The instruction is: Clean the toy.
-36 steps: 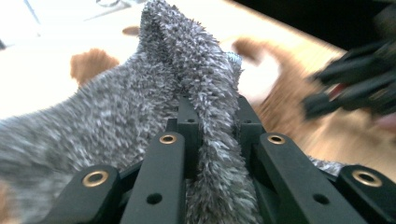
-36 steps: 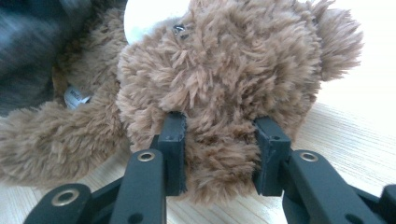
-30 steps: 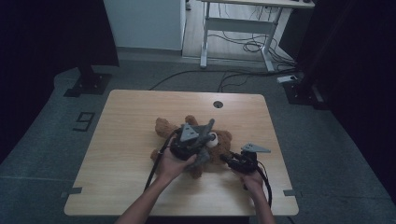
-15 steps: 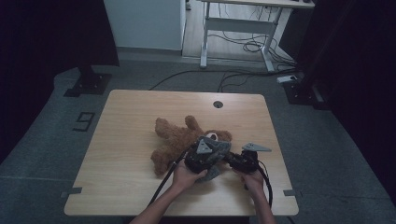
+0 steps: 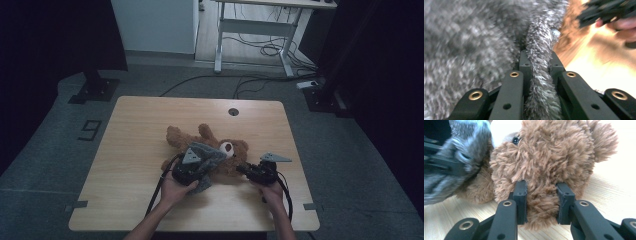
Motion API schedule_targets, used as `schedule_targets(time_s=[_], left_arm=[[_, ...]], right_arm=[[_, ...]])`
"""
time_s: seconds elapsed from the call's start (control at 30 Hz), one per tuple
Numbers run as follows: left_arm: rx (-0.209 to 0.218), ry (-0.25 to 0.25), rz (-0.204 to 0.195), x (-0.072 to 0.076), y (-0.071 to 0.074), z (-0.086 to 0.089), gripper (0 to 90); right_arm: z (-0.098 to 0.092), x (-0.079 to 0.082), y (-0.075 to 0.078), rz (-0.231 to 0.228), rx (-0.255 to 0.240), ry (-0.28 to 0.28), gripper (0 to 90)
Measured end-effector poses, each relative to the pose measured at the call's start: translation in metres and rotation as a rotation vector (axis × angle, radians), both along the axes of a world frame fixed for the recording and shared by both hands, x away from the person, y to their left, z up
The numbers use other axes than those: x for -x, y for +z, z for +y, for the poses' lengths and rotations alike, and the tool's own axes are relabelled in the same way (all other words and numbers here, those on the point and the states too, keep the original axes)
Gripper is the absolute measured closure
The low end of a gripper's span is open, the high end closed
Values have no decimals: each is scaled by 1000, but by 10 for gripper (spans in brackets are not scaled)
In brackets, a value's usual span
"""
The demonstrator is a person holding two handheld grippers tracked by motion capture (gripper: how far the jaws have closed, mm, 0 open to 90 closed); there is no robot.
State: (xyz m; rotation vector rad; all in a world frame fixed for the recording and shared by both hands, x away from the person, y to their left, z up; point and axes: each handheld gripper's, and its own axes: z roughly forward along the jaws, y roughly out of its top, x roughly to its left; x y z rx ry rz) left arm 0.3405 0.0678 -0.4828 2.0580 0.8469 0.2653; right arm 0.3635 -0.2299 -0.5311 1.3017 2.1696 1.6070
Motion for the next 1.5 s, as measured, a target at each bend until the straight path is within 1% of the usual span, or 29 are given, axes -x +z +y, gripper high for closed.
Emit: schedule_targets(time_s=[0.1,0.17,0.23,0.3,0.33,0.4,0.43,0.47,0.5,0.57,0.63,0.67,0.7,0.77,0.83,0.87,0.9,0.97,1.07,1.2,1.27,1.33,1.4,1.43,1.5], left_arm=[[34,-35,-21,5,9,-15,780],[56,-64,-31,7,14,-34,779],[69,-100,-31,7,15,-54,778],[64,-114,-24,6,10,-72,777],[57,-115,-15,4,7,-78,777],[34,-98,18,-4,-7,-89,777],[40,-90,31,-7,-12,-89,777],[57,-78,49,-9,-17,-87,777],[60,-73,51,-10,-19,-85,778],[53,-73,53,-11,-22,-80,780],[34,-72,48,-9,-22,-75,781],[8,-67,43,-7,-22,-69,781],[8,-67,43,-7,-22,-69,781],[-3,-57,51,-6,-25,-61,782],[-7,-42,58,-6,-27,-51,781],[-10,-28,59,-7,-27,-39,781],[-10,-28,59,-7,-27,-39,781],[-8,-15,56,-7,-25,-27,781],[9,0,59,-8,-18,-9,781],[20,25,34,-6,-7,2,780],[36,26,24,-4,-1,4,780],[49,16,13,-1,4,2,780],[62,-5,4,2,9,-5,779],[67,-18,-1,3,11,-10,779],[83,-49,1,5,15,-23,779]], right_arm=[[0,0,0,-1,-3,-4,679],[1,1,0,1,-5,-7,679],[1,1,1,0,-3,-9,680],[2,2,1,-6,-2,-5,680],[2,2,1,-7,-2,-4,680],[1,2,1,-8,-2,-2,680],[1,2,2,-6,7,-1,685],[1,1,1,-4,23,-10,687],[0,1,-1,2,17,-10,687],[-1,0,-1,3,12,-1,687],[0,1,0,-4,22,4,687],[0,1,1,-3,18,2,687],[0,1,1,-3,18,2,687],[0,1,1,0,16,0,687],[0,1,1,2,13,-1,687],[-1,1,1,5,9,1,687],[-1,1,1,5,9,1,687],[-1,1,1,0,8,7,687],[0,2,2,-7,6,18,687],[0,2,2,-7,4,20,686],[0,2,2,-8,4,20,686],[1,2,1,-8,4,19,686],[0,1,1,-5,-2,12,686],[0,1,1,-5,-2,12,686],[0,1,1,-2,-9,4,686]])
